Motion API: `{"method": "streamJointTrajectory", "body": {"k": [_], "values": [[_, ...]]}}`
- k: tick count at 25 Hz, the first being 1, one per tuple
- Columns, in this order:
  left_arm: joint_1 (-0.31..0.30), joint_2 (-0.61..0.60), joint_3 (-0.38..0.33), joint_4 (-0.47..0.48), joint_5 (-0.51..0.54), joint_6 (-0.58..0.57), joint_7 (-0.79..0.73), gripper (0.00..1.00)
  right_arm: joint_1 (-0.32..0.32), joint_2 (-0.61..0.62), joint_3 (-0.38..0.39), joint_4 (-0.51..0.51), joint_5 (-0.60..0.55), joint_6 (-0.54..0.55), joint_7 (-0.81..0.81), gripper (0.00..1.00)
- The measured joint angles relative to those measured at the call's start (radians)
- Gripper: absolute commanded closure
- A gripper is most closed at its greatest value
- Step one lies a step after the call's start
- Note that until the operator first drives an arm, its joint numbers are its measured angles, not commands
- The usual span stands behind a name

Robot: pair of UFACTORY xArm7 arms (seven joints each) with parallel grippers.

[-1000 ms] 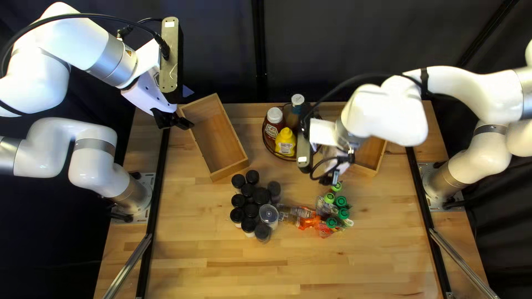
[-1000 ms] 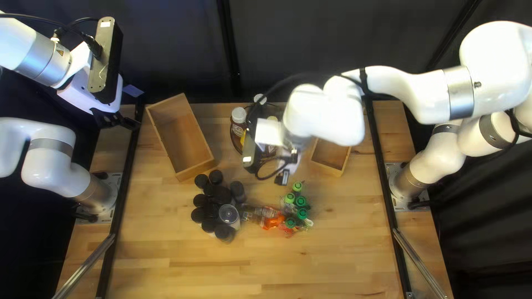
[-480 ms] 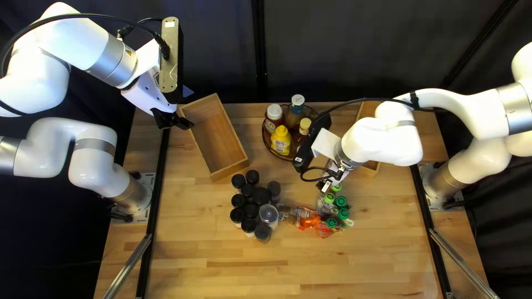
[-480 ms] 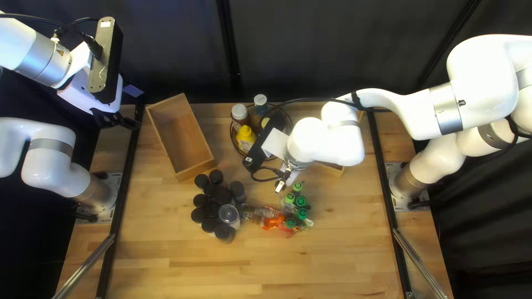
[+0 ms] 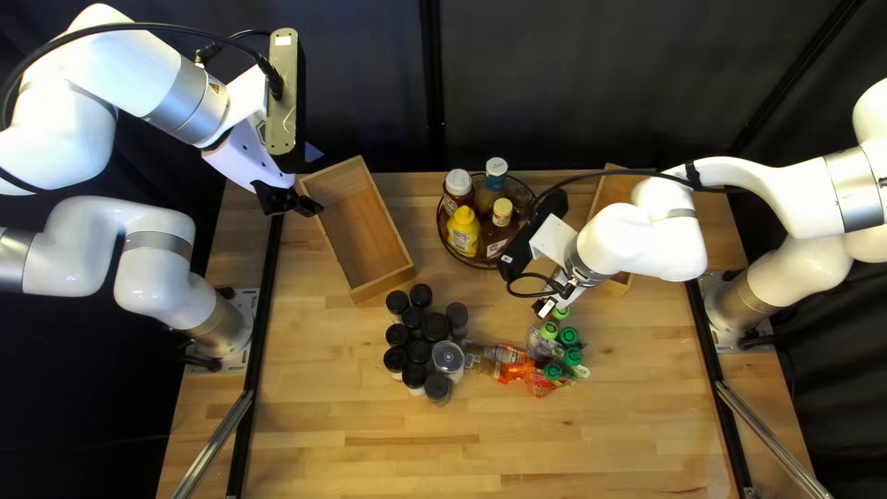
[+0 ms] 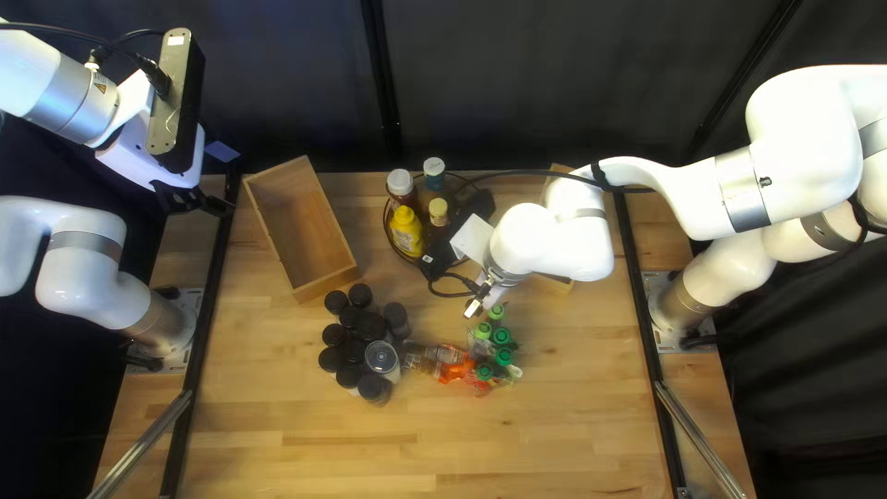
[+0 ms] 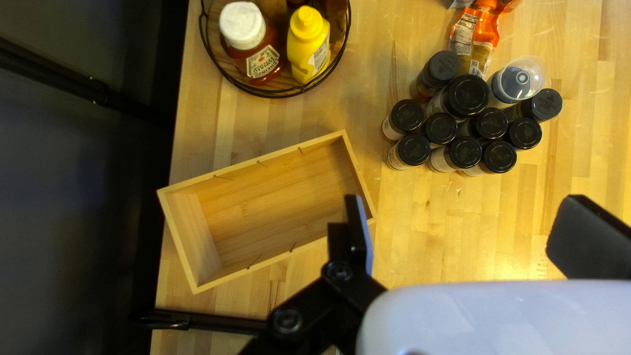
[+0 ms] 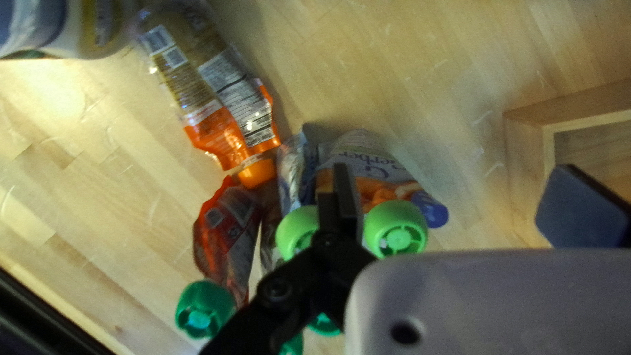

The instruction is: Separate condiments, baby food and spices and place it in 3 different racks/containers

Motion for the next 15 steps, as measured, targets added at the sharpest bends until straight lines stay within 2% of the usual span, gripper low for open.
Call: {"method": "streamJointTrajectory", "body": {"k": [6, 9, 10, 11, 12, 15], "values": [[0.0, 0.0, 0.0, 0.0, 0.0, 0.0, 0.0, 0.0, 0.011, 0.024, 0.019, -0.029, 0.008, -0.002, 0.045, 0.09], [0.0, 0.0, 0.0, 0.0, 0.0, 0.0, 0.0, 0.0, 0.022, 0.036, 0.028, -0.044, 0.019, -0.007, 0.063, 0.16], [0.0, 0.0, 0.0, 0.0, 0.0, 0.0, 0.0, 0.0, 0.026, 0.042, 0.032, -0.05, 0.023, -0.009, 0.07, 0.24], [0.0, 0.0, 0.0, 0.0, 0.0, 0.0, 0.0, 0.0, 0.031, 0.048, 0.035, -0.056, 0.028, -0.011, 0.076, 0.53], [0.0, 0.0, 0.0, 0.0, 0.0, 0.0, 0.0, 0.0, 0.035, 0.052, 0.037, -0.062, 0.033, -0.012, 0.08, 0.95], [0.0, 0.0, 0.0, 0.0, 0.0, 0.0, 0.0, 0.0, 0.042, 0.059, 0.041, -0.068, 0.04, -0.013, 0.087, 0.99]]}}
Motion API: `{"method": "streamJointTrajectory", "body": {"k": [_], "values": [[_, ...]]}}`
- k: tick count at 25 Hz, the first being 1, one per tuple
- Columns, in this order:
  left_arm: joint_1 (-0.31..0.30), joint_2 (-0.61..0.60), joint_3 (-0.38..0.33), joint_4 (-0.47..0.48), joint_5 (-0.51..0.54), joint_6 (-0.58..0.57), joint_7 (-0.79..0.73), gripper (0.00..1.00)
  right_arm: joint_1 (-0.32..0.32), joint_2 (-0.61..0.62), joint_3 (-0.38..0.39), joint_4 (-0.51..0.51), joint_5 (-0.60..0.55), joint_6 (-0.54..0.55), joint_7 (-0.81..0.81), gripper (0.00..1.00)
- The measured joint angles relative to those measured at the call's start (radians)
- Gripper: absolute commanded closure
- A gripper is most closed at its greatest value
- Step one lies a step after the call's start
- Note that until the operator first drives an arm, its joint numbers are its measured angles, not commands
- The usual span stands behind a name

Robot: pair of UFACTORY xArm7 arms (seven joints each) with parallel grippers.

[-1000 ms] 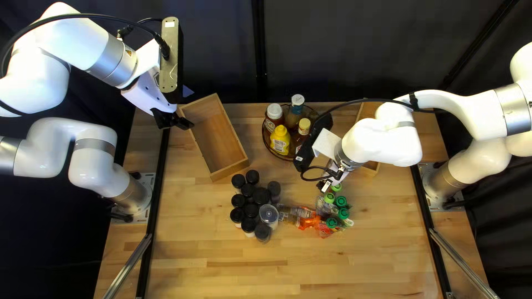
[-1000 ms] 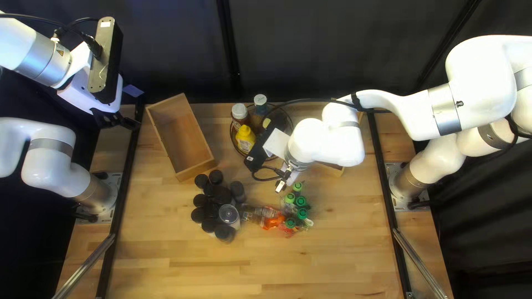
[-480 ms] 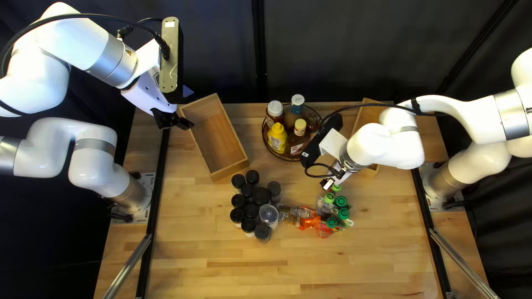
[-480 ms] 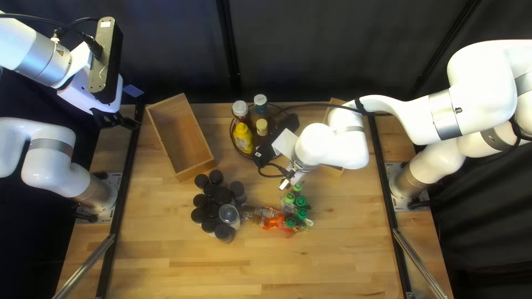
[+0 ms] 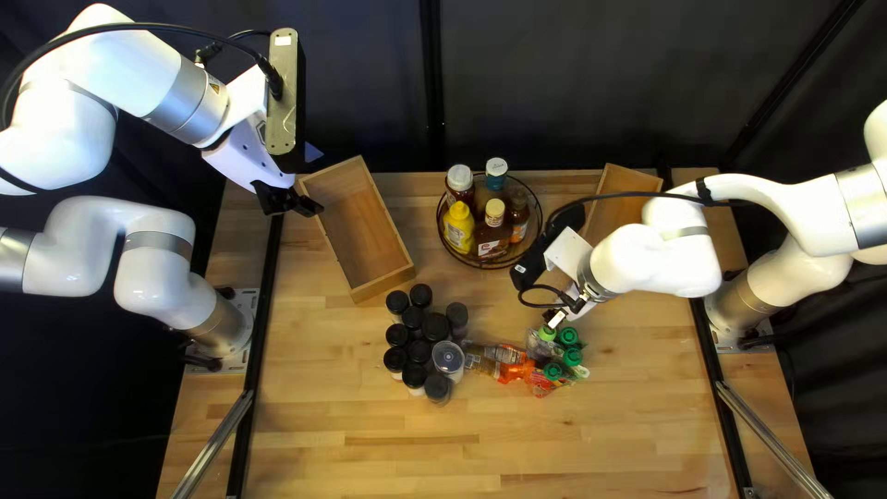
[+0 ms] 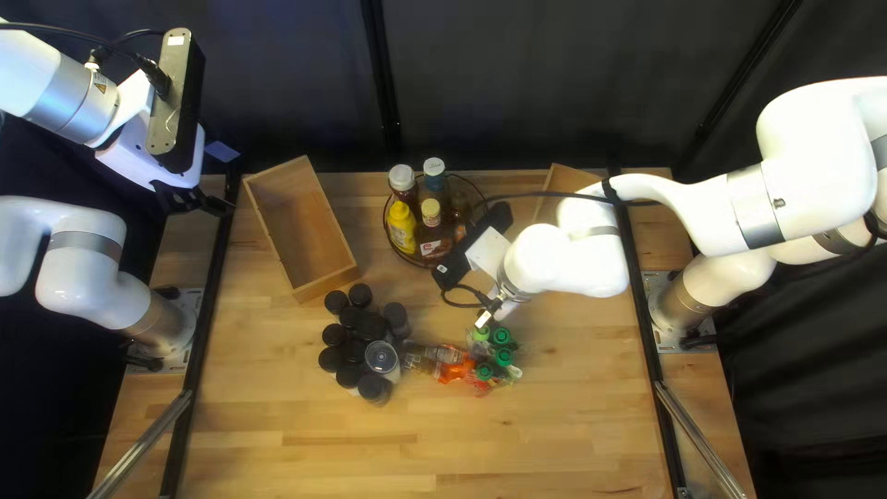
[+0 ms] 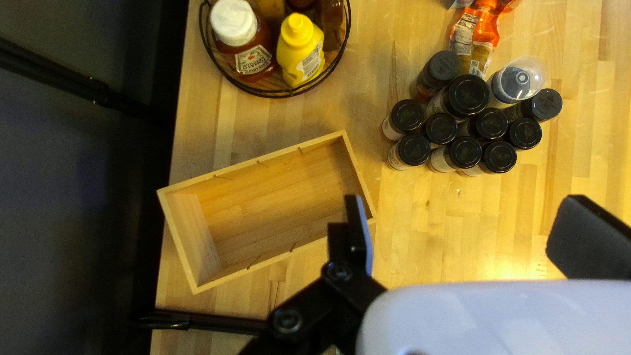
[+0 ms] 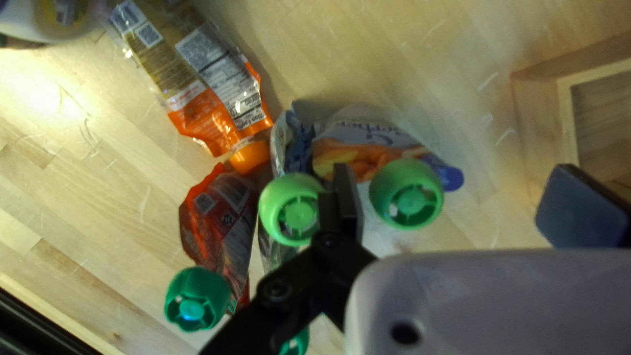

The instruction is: Separate condiments, baby food and spices and place it in 3 different racks/containers

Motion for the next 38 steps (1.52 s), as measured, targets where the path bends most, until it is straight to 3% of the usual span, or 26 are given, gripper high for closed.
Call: {"method": "streamJointTrajectory", "body": {"k": [8, 19, 26, 38], "values": [[0.0, 0.0, 0.0, 0.0, 0.0, 0.0, 0.0, 0.0, -0.017, -0.031, -0.006, 0.065, -0.028, 0.043, -0.028, 1.0], [0.0, 0.0, 0.0, 0.0, 0.0, 0.0, 0.0, 0.0, -0.023, 0.03, -0.078, 0.23, -0.049, 0.261, -0.177, 1.0], [0.0, 0.0, 0.0, 0.0, 0.0, 0.0, 0.0, 0.0, -0.017, 0.199, -0.229, 0.205, -0.04, 0.371, -0.338, 1.0], [0.0, 0.0, 0.0, 0.0, 0.0, 0.0, 0.0, 0.0, -0.048, 0.372, -0.516, 0.056, -0.1, 0.415, -0.693, 1.0]]}}
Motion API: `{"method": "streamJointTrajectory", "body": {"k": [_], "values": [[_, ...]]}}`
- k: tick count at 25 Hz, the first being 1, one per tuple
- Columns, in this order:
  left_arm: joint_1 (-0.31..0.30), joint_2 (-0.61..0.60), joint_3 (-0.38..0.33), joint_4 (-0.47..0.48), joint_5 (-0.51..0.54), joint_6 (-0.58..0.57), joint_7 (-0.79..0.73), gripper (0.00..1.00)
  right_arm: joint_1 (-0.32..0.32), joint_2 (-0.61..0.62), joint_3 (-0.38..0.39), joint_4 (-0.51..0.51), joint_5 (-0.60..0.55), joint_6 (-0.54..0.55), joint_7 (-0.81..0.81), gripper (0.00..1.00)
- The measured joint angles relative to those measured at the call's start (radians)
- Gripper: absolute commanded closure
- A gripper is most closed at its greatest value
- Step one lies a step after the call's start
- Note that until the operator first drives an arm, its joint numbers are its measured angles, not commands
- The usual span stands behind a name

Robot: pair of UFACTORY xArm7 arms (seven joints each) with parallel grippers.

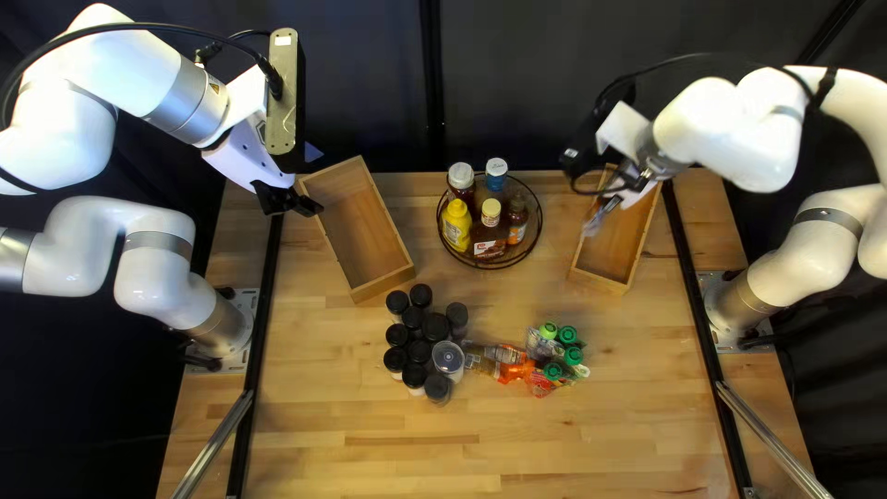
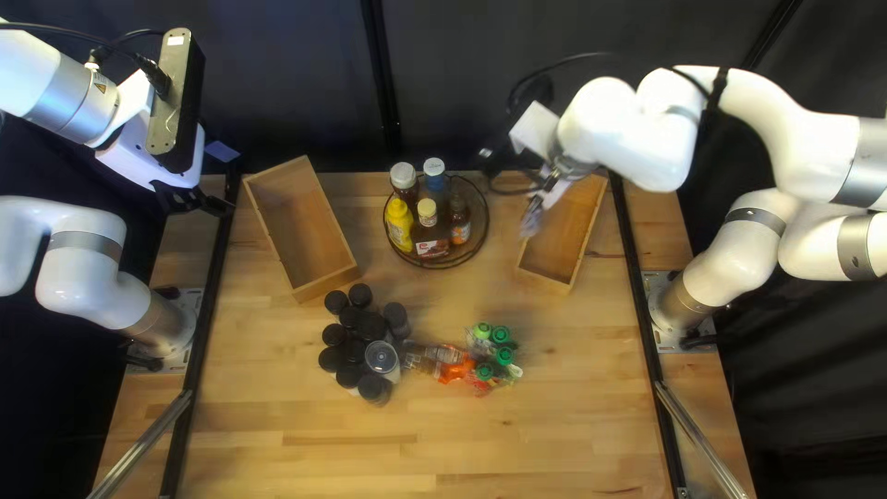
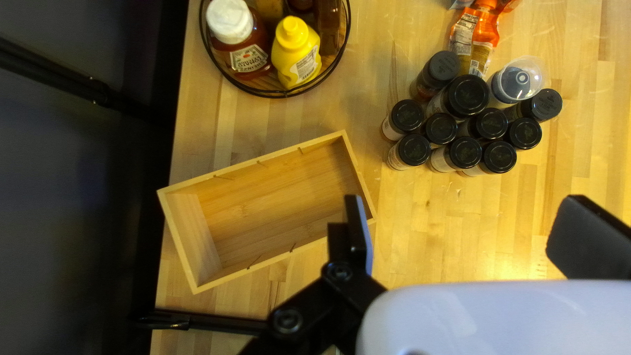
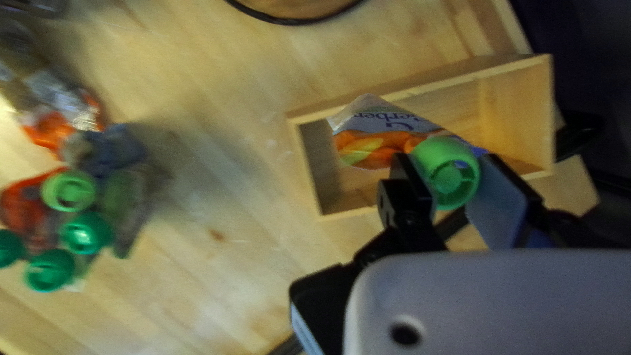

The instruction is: Separate condiments, baby food and spices and place it in 3 different racks/containers

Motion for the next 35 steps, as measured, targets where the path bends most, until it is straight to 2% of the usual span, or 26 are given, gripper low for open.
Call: {"method": "streamJointTrajectory", "body": {"k": [4, 9, 22, 24, 25, 27, 29, 30, 35], "values": [[0.0, 0.0, 0.0, 0.0, 0.0, 0.0, 0.0, 0.0, -0.007, 0.061, -0.104, -0.074, -0.023, -0.02, -0.137, 1.0], [0.0, 0.0, 0.0, 0.0, 0.0, 0.0, 0.0, 0.0, -0.012, 0.097, -0.18, -0.162, -0.051, -0.094, -0.248, 1.0], [0.0, 0.0, 0.0, 0.0, 0.0, 0.0, 0.0, 0.0, -0.013, 0.099, -0.195, -0.19, -0.058, -0.126, -0.276, 1.0], [0.0, 0.0, 0.0, 0.0, 0.0, 0.0, 0.0, 0.0, -0.05, 0.089, -0.159, -0.204, -0.021, -0.155, -0.314, 1.0], [0.0, 0.0, 0.0, 0.0, 0.0, 0.0, 0.0, 0.0, -0.1, 0.082, -0.115, -0.215, 0.026, -0.184, -0.36, 1.0], [0.0, 0.0, 0.0, 0.0, 0.0, 0.0, 0.0, 0.0, -0.247, 0.065, -0.008, -0.238, 0.145, -0.247, -0.472, 1.0], [0.0, 0.0, 0.0, 0.0, 0.0, 0.0, 0.0, 0.0, -0.359, 0.048, 0.05, -0.252, 0.221, -0.289, -0.538, 1.0], [0.0, 0.0, 0.0, 0.0, 0.0, 0.0, 0.0, 0.0, -0.38, 0.041, 0.05, -0.259, 0.228, -0.306, -0.546, 1.0], [0.0, 0.0, 0.0, 0.0, 0.0, 0.0, 0.0, 0.0, -0.324, 0.02, 0.061, -0.27, 0.243, -0.346, -0.551, 1.0]]}}
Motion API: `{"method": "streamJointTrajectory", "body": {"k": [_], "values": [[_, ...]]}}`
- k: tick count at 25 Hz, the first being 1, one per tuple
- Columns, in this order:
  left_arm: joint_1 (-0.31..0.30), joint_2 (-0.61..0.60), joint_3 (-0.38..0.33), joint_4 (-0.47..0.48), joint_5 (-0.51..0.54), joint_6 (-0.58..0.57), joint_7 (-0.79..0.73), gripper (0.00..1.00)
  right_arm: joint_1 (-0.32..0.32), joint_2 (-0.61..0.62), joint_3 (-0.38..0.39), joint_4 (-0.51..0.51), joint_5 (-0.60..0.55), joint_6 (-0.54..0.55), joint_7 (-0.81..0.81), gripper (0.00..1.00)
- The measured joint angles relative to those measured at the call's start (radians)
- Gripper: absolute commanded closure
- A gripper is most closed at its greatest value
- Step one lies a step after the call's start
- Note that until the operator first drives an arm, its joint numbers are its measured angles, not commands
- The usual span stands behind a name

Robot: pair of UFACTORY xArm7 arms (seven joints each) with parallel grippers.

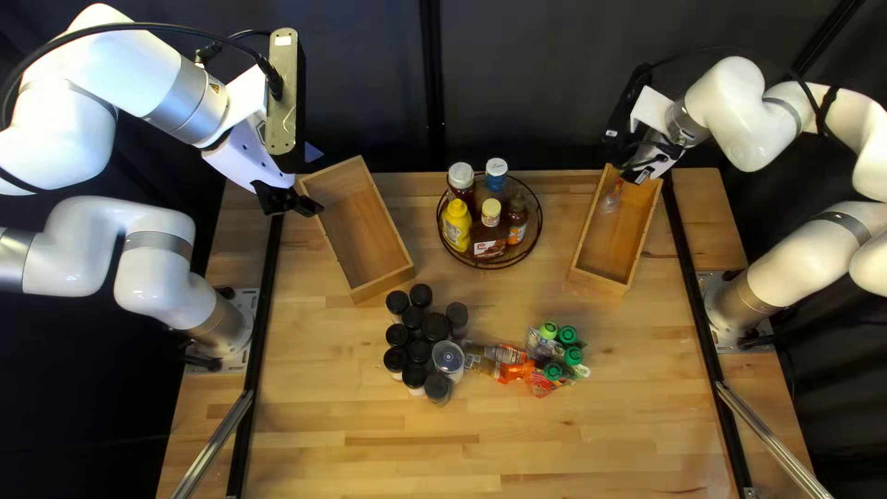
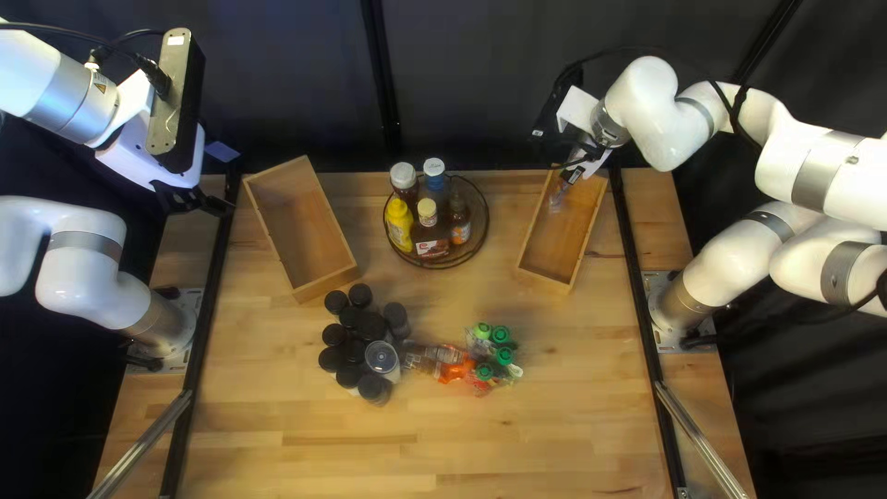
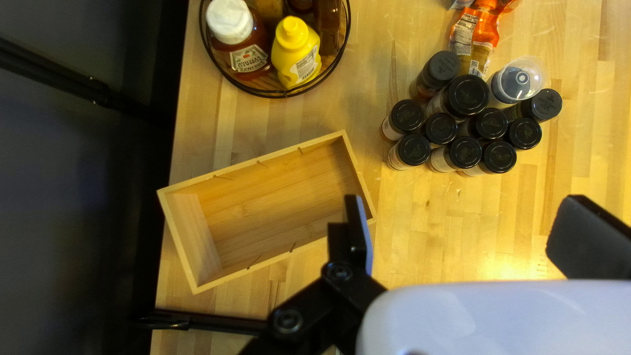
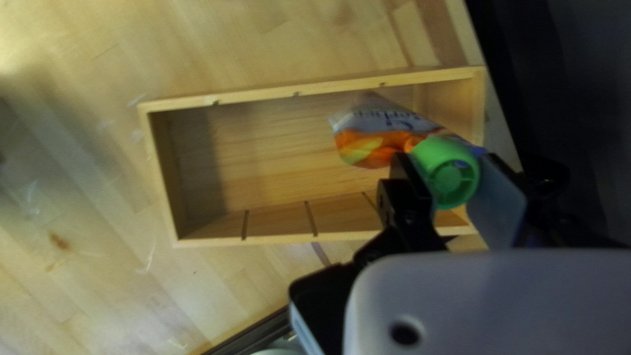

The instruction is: Separate condiments, baby food and spices and place it in 3 different racks/containers

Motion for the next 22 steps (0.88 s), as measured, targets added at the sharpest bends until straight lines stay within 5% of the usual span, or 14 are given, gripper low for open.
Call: {"method": "streamJointTrajectory", "body": {"k": [10, 11, 13, 15, 17, 22], "values": [[0.0, 0.0, 0.0, 0.0, 0.0, 0.0, 0.0, 0.0, -0.011, -0.039, 0.02, -0.021, -0.011, -0.059, 0.009, 1.0], [0.0, 0.0, 0.0, 0.0, 0.0, 0.0, 0.0, 0.0, -0.013, -0.041, 0.022, -0.026, -0.012, -0.065, 0.011, 0.92], [0.0, 0.0, 0.0, 0.0, 0.0, 0.0, 0.0, 0.0, -0.018, -0.047, 0.027, -0.034, -0.016, -0.075, 0.017, 0.37], [0.0, 0.0, 0.0, 0.0, 0.0, 0.0, 0.0, 0.0, -0.02, -0.048, 0.03, -0.038, -0.016, -0.078, 0.022, 0.13], [0.0, 0.0, 0.0, 0.0, 0.0, 0.0, 0.0, 0.0, -0.017, -0.045, 0.033, -0.039, -0.014, -0.071, 0.027, 0.02], [0.0, 0.0, 0.0, 0.0, 0.0, 0.0, 0.0, 0.0, 0.005, -0.01, 0.038, -0.022, 0.0, -0.013, 0.042, 0.0]]}}
